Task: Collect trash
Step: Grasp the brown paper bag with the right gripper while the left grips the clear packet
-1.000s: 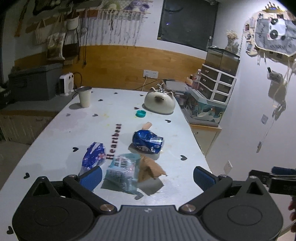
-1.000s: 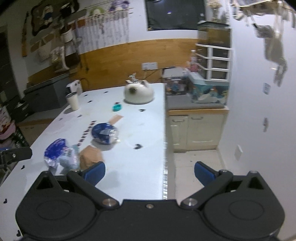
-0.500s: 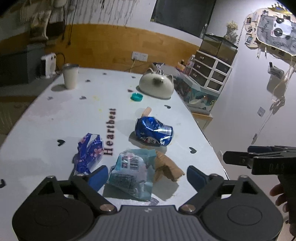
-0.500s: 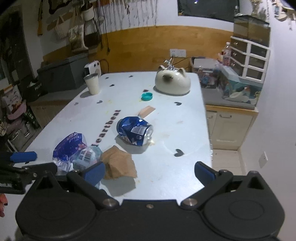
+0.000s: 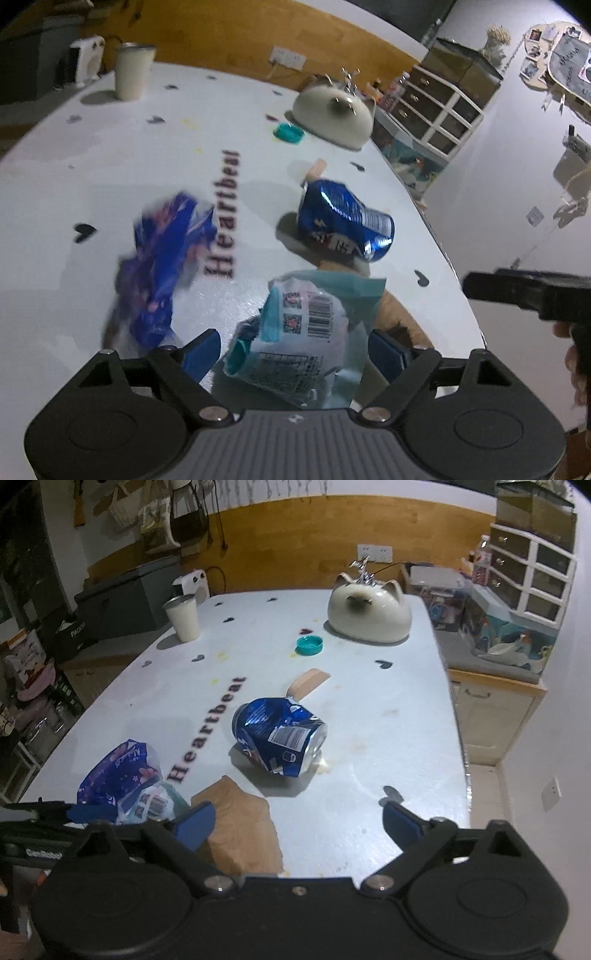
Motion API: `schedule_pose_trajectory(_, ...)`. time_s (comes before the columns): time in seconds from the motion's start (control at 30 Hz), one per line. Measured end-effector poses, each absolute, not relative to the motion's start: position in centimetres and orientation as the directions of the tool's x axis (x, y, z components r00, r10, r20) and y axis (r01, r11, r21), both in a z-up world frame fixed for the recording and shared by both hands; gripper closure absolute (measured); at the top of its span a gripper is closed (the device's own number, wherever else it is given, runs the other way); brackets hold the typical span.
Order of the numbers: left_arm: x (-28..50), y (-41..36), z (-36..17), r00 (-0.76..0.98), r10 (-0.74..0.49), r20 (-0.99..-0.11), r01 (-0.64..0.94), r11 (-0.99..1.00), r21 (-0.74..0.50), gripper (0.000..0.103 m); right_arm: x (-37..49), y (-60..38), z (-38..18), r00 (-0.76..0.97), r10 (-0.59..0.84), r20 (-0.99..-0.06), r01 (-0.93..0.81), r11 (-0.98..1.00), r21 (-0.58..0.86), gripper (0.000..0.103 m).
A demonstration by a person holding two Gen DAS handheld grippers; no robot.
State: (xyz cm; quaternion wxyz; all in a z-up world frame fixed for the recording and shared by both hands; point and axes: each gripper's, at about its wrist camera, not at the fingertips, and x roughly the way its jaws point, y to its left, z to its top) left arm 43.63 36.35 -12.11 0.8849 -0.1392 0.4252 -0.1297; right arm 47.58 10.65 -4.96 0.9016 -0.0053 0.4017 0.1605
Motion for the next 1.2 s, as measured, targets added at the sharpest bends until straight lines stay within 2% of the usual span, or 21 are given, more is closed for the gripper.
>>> schedule_pose_trajectory(0.1, 44.0, 36.0, -13.0, 0.587, -0.375, -0.717, 0.123, 0.917, -0.38, 0.037, 48.9, 11.2, -6.0, 0.606, 0.289, -0.742, -0.305, 0.945, 0.119, 0.008)
schedule_pose_trajectory(0.2, 43.8, 36.0, -13.4, 0.596, -0.39, -0.702, 0.116, 0.907, -0.405, 0.043, 50.2, 11.9, -7.0, 0.581, 0.3, -0.757, -0.332, 0.936, 0.117, 0.008)
schedule_pose_trajectory(0.33, 43.3, 36.0, -13.2, 0.602, -0.385, -0.699, 0.098, 0.905, -0.415, 0.045, 51.6, 12.8, -8.3, 0.528, 0.339, -0.779, -0.39, 0.911, 0.132, 0.008)
schedule_pose_trajectory(0.5, 41.3, 37.4, -12.7, 0.61, -0.346, -0.713, 0.042, 0.913, -0.407, 0.046, 52.8, 13.8, -9.4, 0.428, 0.438, -0.79, -0.474, 0.854, 0.216, 0.008)
schedule_pose_trajectory(0.7, 39.1, 39.4, -12.4, 0.591, -0.273, -0.759, -0.026, 0.934, -0.356, 0.046, 55.0, 15.6, -11.0, 0.278, 0.52, -0.808, -0.558, 0.772, 0.305, 0.008)
schedule_pose_trajectory(0.9, 38.6, 39.5, -12.0, 0.588, -0.221, -0.778, -0.053, 0.949, -0.31, 0.044, 55.4, 17.6, -11.8, 0.223, 0.501, -0.836, -0.602, 0.746, 0.287, 0.008)
schedule_pose_trajectory(0.97, 38.6, 39.3, -12.1, 0.594, -0.22, -0.774, -0.051, 0.95, -0.309, 0.041, 54.6, 17.9, -11.6, 0.232, 0.494, -0.838, -0.614, 0.743, 0.267, 0.013)
schedule_pose_trajectory(1.0, 38.7, 39.2, -12.1, 0.594, -0.223, -0.773, -0.051, 0.949, -0.312, 0.039, 54.1, 18.0, -11.7, 0.245, 0.475, -0.845, -0.614, 0.751, 0.244, 0.022)
schedule_pose_trajectory(1.07, 38.8, 39.0, -12.3, 0.596, -0.22, -0.772, -0.052, 0.949, -0.31, 0.036, 53.1, 17.9, -11.8, 0.274, 0.431, -0.86, -0.59, 0.781, 0.204, 0.025)
schedule_pose_trajectory(1.13, 38.7, 39.1, -12.5, 0.601, -0.213, -0.77, -0.062, 0.949, -0.311, 0.03, 52.2, 17.5, -11.7, 0.293, 0.422, -0.858, -0.571, 0.797, 0.196, 0.036)
schedule_pose_trajectory(1.2, 38.5, 39.5, -12.7, 0.611, -0.212, -0.763, -0.081, 0.942, -0.327, 0.026, 51.1, 16.9, -11.6, 0.308, 0.407, -0.86, -0.545, 0.816, 0.191, 0.041)
